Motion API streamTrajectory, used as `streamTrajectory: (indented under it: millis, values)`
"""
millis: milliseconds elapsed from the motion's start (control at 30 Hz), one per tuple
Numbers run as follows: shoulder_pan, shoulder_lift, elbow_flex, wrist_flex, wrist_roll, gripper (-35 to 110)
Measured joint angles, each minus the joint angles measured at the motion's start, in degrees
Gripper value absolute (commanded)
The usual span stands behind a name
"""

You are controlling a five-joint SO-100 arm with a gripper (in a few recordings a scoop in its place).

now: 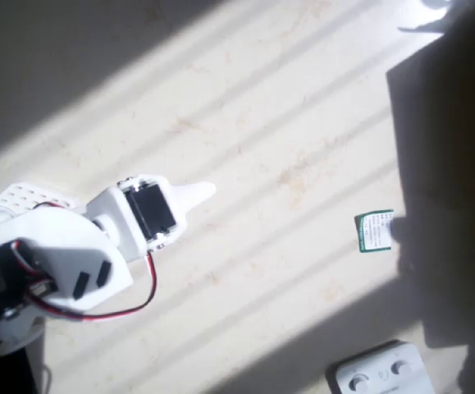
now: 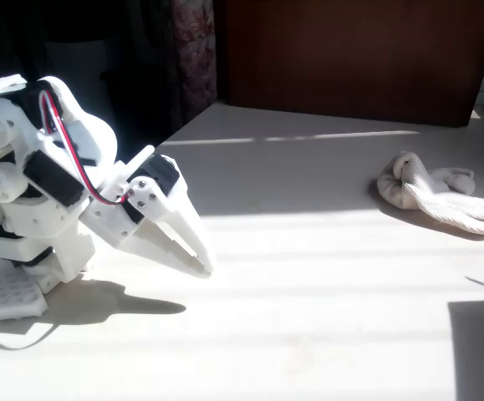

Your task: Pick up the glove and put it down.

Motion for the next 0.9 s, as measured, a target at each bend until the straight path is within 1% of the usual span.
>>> streamTrajectory:
  millis: [333, 567, 700, 900]
  values:
    - [0.00, 0.00, 0.00, 0.00, 0.09, 1]
    - [0.00, -2.81, -2.02, 0.00, 3.34, 1]
    - [0.00, -8.79, -8.17, 0.00, 3.34, 1]
    - [0.00, -23.47, -23.03, 0.00, 3.34, 1]
